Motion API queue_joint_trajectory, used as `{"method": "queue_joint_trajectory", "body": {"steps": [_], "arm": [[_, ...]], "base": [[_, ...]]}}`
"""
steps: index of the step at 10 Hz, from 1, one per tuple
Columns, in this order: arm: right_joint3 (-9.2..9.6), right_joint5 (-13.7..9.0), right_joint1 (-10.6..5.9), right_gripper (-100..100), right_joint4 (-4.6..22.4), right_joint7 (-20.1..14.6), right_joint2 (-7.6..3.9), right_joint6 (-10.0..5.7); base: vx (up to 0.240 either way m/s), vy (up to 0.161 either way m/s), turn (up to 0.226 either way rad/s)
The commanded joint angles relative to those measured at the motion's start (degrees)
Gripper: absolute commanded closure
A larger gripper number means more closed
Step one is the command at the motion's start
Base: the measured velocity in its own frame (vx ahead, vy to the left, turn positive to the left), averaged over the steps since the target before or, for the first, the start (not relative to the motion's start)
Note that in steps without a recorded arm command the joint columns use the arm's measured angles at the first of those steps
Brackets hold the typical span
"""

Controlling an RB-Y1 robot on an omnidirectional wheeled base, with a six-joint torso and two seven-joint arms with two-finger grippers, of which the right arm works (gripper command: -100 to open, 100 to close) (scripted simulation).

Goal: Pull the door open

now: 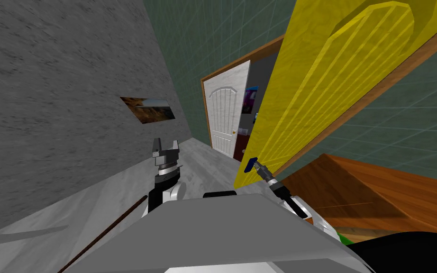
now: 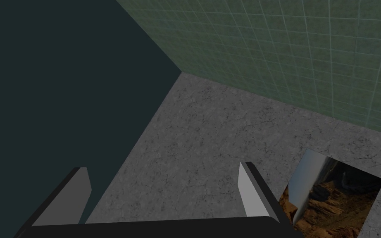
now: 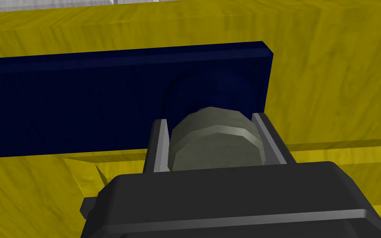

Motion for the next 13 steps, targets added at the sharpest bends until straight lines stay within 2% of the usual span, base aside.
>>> {"method": "queue_joint_trajectory", "body": {"steps": [1, 4, 5, 6, 10, 13], "arm": [[0.43, 0.16, 0.12, 100, 0.35, -0.53, -0.58, -1.07], [0.66, 0.26, 0.06, 100, 1.12, -1.20, -1.54, -2.59], [0.49, 0.23, 0.11, 100, 0.90, -1.00, -1.40, -2.01], [0.59, 0.39, 0.13, 100, 1.60, -1.36, -1.86, -3.00], [0.68, 0.61, 0.01, 100, 2.67, -2.02, -2.68, -4.81], [0.79, 0.87, -0.14, 100, 3.89, -2.77, -3.62, -6.87]], "base": [[-0.200, -0.095, 0.117], [-0.189, -0.085, 0.096], [-0.080, -0.037, 0.016], [-0.146, -0.061, 0.125], [-0.170, -0.086, 0.121], [-0.194, -0.095, 0.142]]}}
